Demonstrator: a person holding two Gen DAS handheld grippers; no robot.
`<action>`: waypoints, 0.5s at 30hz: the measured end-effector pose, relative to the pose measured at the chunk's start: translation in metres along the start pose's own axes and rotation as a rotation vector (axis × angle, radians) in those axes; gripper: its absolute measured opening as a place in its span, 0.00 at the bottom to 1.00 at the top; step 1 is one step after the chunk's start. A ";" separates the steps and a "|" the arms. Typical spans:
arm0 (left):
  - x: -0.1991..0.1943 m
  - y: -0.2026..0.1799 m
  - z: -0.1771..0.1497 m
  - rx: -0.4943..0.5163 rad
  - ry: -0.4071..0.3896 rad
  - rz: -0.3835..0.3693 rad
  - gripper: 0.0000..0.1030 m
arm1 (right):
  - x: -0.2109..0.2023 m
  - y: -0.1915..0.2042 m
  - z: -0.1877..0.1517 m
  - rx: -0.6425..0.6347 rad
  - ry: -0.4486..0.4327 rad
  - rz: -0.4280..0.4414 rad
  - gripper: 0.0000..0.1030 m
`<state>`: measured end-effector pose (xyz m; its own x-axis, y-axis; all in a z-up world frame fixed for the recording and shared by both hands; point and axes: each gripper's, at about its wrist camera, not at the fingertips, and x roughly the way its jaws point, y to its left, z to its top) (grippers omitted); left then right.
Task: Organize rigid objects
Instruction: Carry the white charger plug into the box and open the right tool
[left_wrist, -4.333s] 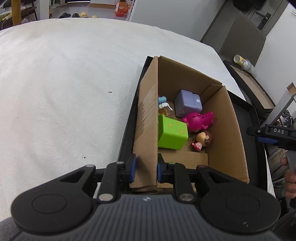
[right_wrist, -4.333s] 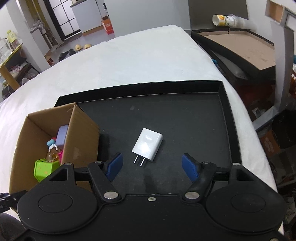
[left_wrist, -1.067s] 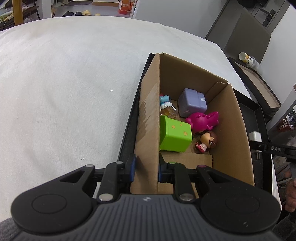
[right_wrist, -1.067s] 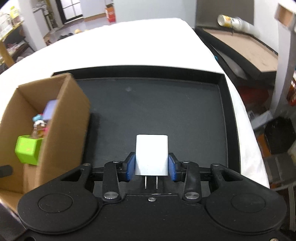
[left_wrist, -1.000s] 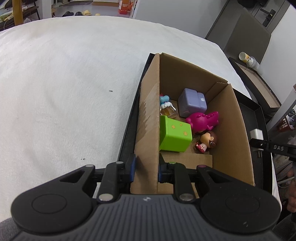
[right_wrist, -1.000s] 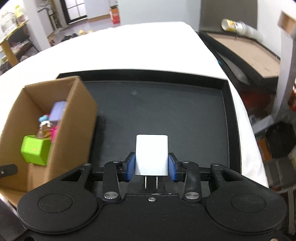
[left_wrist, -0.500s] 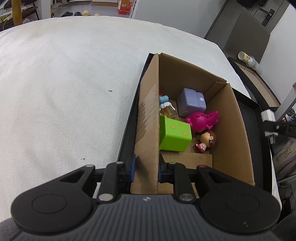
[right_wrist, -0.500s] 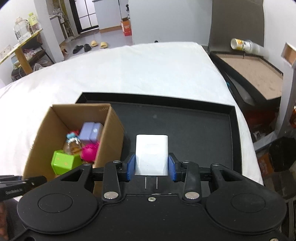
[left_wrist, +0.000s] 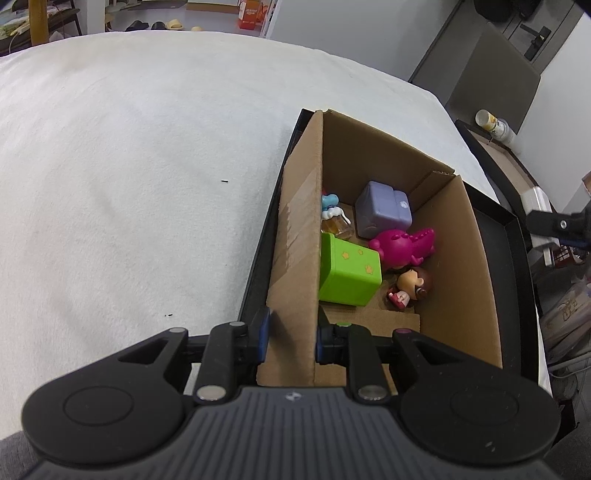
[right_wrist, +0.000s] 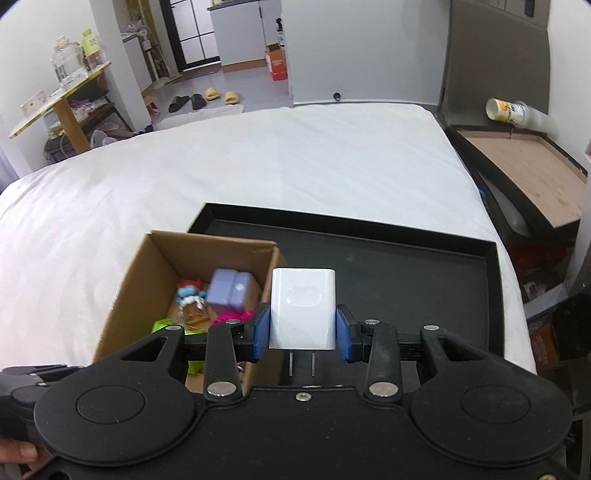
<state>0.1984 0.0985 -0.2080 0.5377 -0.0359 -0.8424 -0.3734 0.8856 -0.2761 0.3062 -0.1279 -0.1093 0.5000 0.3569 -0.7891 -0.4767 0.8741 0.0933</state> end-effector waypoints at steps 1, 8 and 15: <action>0.000 0.001 0.000 -0.002 0.000 -0.003 0.20 | 0.000 0.002 0.001 -0.002 0.000 0.003 0.35; -0.003 0.006 0.000 -0.017 -0.003 -0.031 0.20 | 0.004 0.025 0.005 -0.025 0.011 0.032 0.35; -0.004 0.009 -0.001 -0.025 -0.009 -0.042 0.21 | 0.014 0.049 0.001 -0.074 0.057 0.051 0.35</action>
<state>0.1923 0.1063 -0.2071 0.5598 -0.0689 -0.8258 -0.3694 0.8713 -0.3231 0.2900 -0.0797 -0.1153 0.4330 0.3791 -0.8178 -0.5535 0.8279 0.0907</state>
